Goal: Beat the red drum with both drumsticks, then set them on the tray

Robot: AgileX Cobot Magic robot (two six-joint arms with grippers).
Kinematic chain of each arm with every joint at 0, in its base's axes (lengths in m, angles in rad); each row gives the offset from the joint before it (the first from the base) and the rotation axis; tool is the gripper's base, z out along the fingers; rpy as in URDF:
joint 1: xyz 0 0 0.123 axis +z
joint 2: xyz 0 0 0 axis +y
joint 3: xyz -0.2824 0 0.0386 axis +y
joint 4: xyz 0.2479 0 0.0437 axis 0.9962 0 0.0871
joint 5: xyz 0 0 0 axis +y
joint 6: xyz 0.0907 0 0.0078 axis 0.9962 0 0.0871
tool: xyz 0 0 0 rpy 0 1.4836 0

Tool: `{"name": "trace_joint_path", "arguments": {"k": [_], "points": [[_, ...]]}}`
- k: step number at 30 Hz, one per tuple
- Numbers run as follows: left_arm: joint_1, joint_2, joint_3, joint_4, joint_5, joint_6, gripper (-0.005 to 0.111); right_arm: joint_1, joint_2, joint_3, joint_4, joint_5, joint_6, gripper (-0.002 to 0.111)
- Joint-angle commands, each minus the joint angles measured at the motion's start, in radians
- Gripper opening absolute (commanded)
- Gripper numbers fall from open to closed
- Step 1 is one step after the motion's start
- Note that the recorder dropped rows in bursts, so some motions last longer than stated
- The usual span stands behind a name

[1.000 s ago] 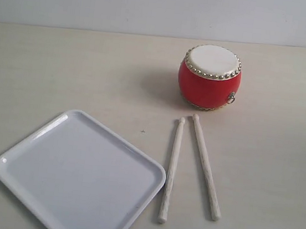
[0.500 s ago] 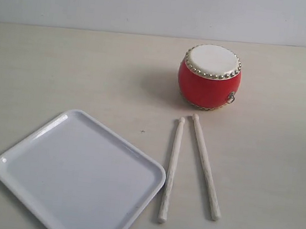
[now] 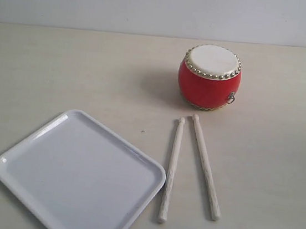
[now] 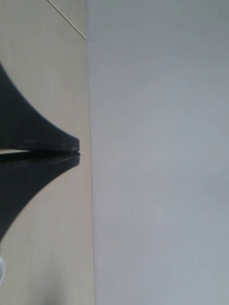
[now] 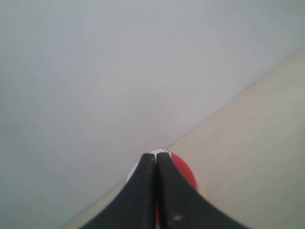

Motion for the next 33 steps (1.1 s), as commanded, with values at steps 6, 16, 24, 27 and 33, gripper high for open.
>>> {"name": "trace_joint_path", "arguments": {"k": [6,16,24,27,33], "points": [[-0.005,-0.004,0.003,-0.001,-0.001,0.004,0.000,-0.004,-0.006,0.004,0.105,0.182,0.083,0.000],[-0.005,-0.004,0.003,-0.001,-0.001,0.004,0.000,0.008,0.103,0.004,-0.067,0.008,0.041,0.000],[-0.005,-0.004,0.003,-0.001,-0.001,0.004,0.000,0.008,0.103,0.004,-0.052,-0.005,0.041,0.000],[-0.005,-0.004,0.003,-0.001,-0.001,0.004,0.000,0.008,0.103,0.004,-0.043,-0.005,0.047,0.000],[-0.005,-0.004,0.003,-0.001,-0.001,0.004,0.000,0.008,0.106,-0.048,-0.019,0.049,0.001,0.000]]}}
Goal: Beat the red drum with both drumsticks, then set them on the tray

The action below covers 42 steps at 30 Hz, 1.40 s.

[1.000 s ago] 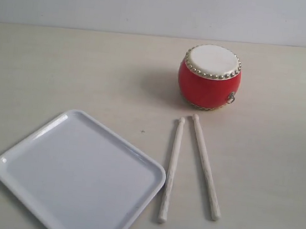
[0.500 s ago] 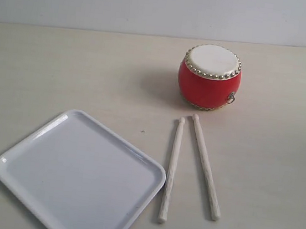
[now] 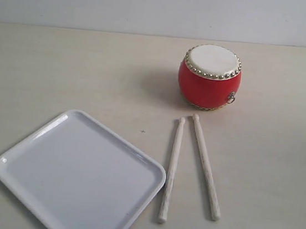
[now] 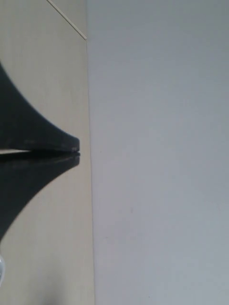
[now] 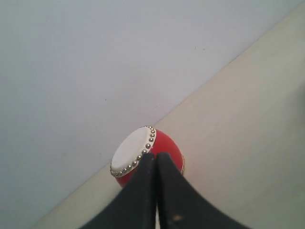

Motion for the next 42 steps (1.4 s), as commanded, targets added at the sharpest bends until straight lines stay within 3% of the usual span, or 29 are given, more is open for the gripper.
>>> {"name": "trace_joint_path", "arguments": {"k": [1,8,14,22,28,33,42], "points": [[-0.005,-0.004,0.003,-0.001,-0.003,0.004,0.000,0.002,0.015,-0.074,0.006,0.036,-0.084,0.000],[-0.005,-0.004,0.003,-0.001,-0.003,0.004,0.000,0.002,0.259,-0.257,0.006,0.084,-0.235,0.000],[-0.005,-0.004,0.003,-0.001,-0.003,0.004,0.000,0.002,0.652,-0.489,0.010,0.323,-0.530,0.000],[-0.005,-0.004,0.003,-0.001,-0.003,0.004,0.000,0.002,1.051,-0.664,0.461,0.547,-0.915,0.000],[-0.005,-0.004,0.003,-0.001,-0.003,0.004,0.000,0.002,1.174,-0.676,0.553,0.489,-0.918,0.000],[-0.005,-0.004,0.003,-0.001,-0.003,0.004,0.000,0.032,1.252,-0.705,0.499,0.609,-0.919,0.000],[-0.005,-0.004,0.003,-0.001,-0.003,0.004,0.000,0.348,1.367,-0.881,-0.049,0.755,-0.412,0.000]]}}
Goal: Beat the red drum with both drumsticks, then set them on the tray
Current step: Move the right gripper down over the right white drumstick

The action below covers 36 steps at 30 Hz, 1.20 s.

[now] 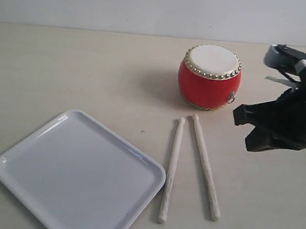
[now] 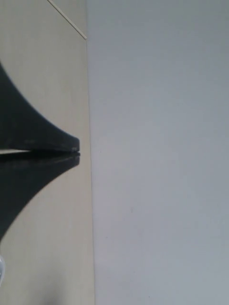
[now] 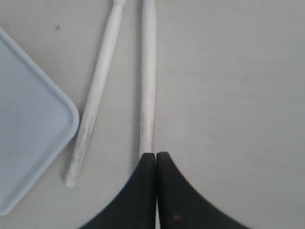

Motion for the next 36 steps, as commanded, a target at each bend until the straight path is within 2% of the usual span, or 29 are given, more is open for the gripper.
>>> {"name": "trace_joint_path", "arguments": {"k": [1,4,5,6,9,12,14,21,30,36], "points": [[-0.005,-0.004,0.003,-0.001,-0.003,0.004,0.000,0.147,0.064,-0.119,-0.282,0.111,0.258,0.002],[-0.005,-0.004,0.003,-0.001,-0.003,0.004,0.000,0.199,0.112,-0.168,-0.308,0.154,0.363,0.012],[-0.005,-0.004,0.003,-0.001,-0.003,0.004,0.000,0.213,0.128,-0.177,-0.308,0.163,0.365,0.017],[-0.005,-0.004,0.003,-0.001,-0.003,0.004,0.000,0.244,0.156,-0.185,-0.318,0.159,0.402,0.027],[-0.005,-0.004,0.003,-0.001,-0.003,0.004,0.000,0.278,0.202,-0.185,-0.350,0.137,0.490,0.038],[-0.004,-0.004,0.003,0.000,-0.003,0.004,0.000,0.280,0.247,-0.183,-0.358,0.122,0.544,0.038],[-0.004,-0.004,0.003,0.000,-0.003,0.004,0.000,0.286,0.272,-0.180,-0.381,0.062,0.588,0.043],[-0.004,-0.004,0.003,0.000,-0.003,0.004,0.000,0.408,0.303,-0.179,-0.538,0.037,0.741,0.045],[-0.004,-0.004,0.003,0.000,-0.003,0.004,0.000,0.408,0.303,-0.050,-0.511,-0.015,0.782,0.045],[-0.004,-0.004,0.003,0.000,-0.003,0.004,0.000,0.414,0.303,-0.035,-0.480,-0.076,0.782,0.045]]}}
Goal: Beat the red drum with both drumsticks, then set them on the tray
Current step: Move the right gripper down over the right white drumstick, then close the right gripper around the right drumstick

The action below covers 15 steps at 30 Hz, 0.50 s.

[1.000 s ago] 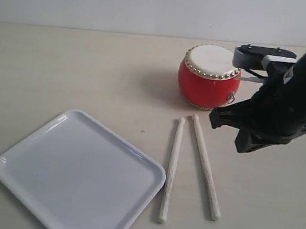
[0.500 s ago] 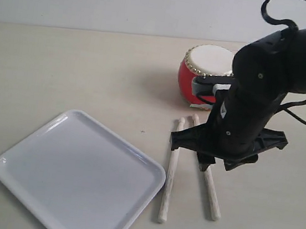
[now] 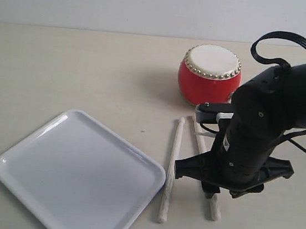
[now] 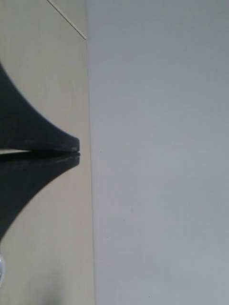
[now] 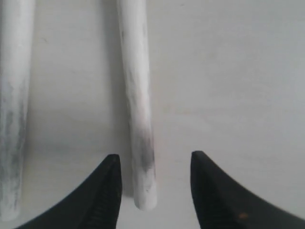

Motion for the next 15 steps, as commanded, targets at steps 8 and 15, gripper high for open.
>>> {"name": "trace_joint_path", "arguments": {"k": [8,15], "points": [[-0.004,-0.004,0.003,-0.001,-0.003,0.004,0.000,0.008,0.031,0.006,-0.001,-0.065,0.031,0.045],[-0.004,-0.004,0.003,-0.001,-0.003,0.004,0.000,0.008,0.032,0.006,-0.050,-0.077,0.060,0.045]]}}
